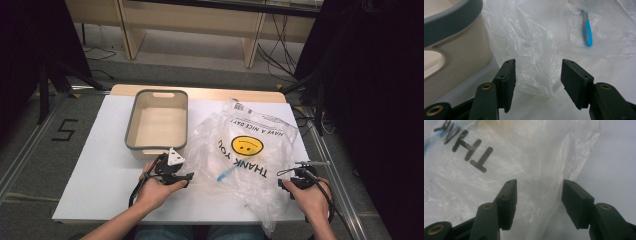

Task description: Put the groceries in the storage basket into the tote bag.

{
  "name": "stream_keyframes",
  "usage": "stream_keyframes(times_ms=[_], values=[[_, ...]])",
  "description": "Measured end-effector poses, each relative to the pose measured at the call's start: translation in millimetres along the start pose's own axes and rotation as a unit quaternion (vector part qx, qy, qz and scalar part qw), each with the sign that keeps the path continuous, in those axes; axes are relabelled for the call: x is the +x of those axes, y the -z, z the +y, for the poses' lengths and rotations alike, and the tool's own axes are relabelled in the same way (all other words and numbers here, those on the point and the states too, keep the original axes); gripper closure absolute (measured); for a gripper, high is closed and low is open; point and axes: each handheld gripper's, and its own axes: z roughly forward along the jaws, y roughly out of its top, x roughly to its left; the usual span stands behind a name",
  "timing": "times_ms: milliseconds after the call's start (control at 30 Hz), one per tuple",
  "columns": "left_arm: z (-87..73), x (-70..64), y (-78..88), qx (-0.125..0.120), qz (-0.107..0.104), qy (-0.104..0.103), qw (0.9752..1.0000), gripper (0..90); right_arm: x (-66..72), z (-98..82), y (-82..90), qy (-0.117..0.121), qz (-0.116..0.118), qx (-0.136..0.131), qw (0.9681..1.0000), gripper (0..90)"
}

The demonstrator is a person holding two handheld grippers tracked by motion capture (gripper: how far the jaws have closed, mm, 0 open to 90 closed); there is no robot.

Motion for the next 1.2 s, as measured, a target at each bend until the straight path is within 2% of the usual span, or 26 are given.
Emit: stream_keyframes(times_ms=[133, 300, 400, 500, 533, 633, 700, 800, 833, 867, 933, 1000, 1100, 1167, 1200], values=[[-0.2, 0.5, -0.3, -0.001, 0.0, 0.003, 1.0, 46.7, -0.2, -0.7, -2.5, -0.002, -0.002, 0.014, 0.9999, 48.8], [-0.7, 0.5, -0.2, 0.001, -0.001, 0.002, 1.0, 47.1, -1.1, -0.9, -1.7, 0.004, -0.031, 0.019, 0.9993, 49.0], [-0.9, 0.6, -0.1, 0.0, -0.002, 0.002, 1.0, 47.1, -0.7, -3.1, -6.6, 0.01, -0.033, 0.032, 0.9989, 50.4], [-1.0, 1.1, -0.1, -0.001, 0.0, 0.003, 1.0, 47.1, 1.0, -1.8, -6.5, 0.025, -0.039, 0.034, 0.9984, 64.6], [-0.9, 1.5, -0.2, -0.001, 0.001, 0.003, 1.0, 47.1, 1.6, -1.4, -7.0, 0.036, -0.046, 0.036, 0.9977, 70.9], [-1.0, 2.2, 0.1, 0.0, 0.002, 0.001, 1.0, 47.0, 1.8, 0.8, -7.8, 0.048, -0.032, 0.038, 0.9976, 88.1], [-0.6, 2.5, 0.5, -0.001, 0.004, -0.001, 1.0, 46.3, 1.2, 3.2, -8.6, 0.056, -0.031, 0.04, 0.9972, 90.0], [-0.4, 2.6, 0.5, -0.003, 0.005, 0.0, 1.0, 44.1, -0.8, 6.6, -9.0, 0.061, -0.043, 0.039, 0.9965, 90.0], [-0.2, 2.4, 0.4, -0.005, 0.007, 0.001, 1.0, 44.1, -2.7, 8.4, -9.3, 0.061, -0.046, 0.035, 0.9964, 90.0], [0.0, 2.2, 0.4, -0.006, 0.008, 0.001, 0.9999, 41.5, -7.6, 12.6, -9.5, 0.061, -0.063, 0.024, 0.9958, 90.0], [0.6, 1.1, 0.6, -0.01, 0.01, 0.001, 0.9999, 39.1, -12.8, 16.3, -8.9, 0.057, -0.078, 0.011, 0.9953, 90.0], [1.1, 0.1, 1.3, -0.012, 0.013, -0.001, 0.9998, 37.3, -14.7, 17.6, -8.6, 0.057, -0.084, 0.004, 0.9948, 90.0], [2.0, -1.0, 2.6, -0.014, 0.021, -0.001, 0.9997, 31.6, -24.6, 22.8, -7.5, 0.053, -0.119, -0.023, 0.9912, 90.0], [2.2, -1.9, 2.0, -0.015, 0.016, 0.002, 0.9998, 30.7, -27.9, 24.1, -8.5, 0.053, -0.125, -0.03, 0.9902, 90.0], [1.3, -2.5, 0.2, -0.004, 0.004, 0.002, 1.0, 30.5, -29.2, 25.0, -9.7, 0.052, -0.128, -0.035, 0.9897, 90.0]])
